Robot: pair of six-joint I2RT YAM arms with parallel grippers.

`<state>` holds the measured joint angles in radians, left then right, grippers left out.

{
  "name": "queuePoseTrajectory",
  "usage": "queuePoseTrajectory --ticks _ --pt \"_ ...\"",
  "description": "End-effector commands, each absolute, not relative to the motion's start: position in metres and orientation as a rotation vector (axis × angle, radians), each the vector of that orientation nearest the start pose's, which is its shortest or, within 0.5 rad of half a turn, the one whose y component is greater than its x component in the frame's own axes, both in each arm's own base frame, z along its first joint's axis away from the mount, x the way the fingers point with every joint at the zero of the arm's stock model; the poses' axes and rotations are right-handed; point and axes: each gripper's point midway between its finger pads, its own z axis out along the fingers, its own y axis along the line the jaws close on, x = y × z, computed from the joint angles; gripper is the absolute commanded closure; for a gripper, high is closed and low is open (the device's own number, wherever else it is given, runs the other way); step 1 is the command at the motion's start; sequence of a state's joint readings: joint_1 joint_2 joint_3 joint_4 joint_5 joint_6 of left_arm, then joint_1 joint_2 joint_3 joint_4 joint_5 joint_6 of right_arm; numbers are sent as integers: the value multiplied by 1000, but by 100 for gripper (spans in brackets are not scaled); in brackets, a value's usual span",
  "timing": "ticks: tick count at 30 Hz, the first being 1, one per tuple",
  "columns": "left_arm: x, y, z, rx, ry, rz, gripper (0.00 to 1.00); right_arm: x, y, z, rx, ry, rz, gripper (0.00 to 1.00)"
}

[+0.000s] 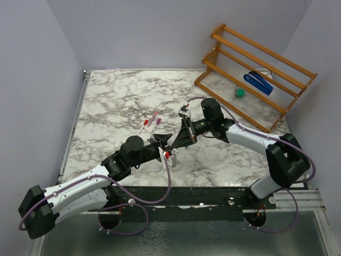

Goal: Insert the pens into the pen caps

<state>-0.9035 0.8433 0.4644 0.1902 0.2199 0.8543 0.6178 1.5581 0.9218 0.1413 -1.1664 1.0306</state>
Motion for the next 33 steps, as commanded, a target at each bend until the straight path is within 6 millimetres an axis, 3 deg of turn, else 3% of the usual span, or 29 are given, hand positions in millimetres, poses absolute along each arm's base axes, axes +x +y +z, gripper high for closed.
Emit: queuePoseTrajectory --ticks 1,11,16,23,25,28,33 --pt "201 -275 211 1447 972 -242 53 170 337 209 -432 2471 2106 100" --pt "209 -264 208 1444 1000 -155 64 165 334 214 -446 2455 2116 100" --pt "212 -262 204 1452 1018 -139 100 164 333 218 -452 2445 2118 100" --pt "213 -263 200 1460 1041 -143 100 165 334 220 -456 2434 2131 100" --pt "213 -264 199 1463 1043 -146 100 165 335 222 -449 2425 2153 89" --pt "213 -264 199 1464 1046 -148 100 168 337 228 -441 2384 2189 65" --pt "212 -262 200 1455 1043 -148 100 181 343 233 -404 2364 2173 45"
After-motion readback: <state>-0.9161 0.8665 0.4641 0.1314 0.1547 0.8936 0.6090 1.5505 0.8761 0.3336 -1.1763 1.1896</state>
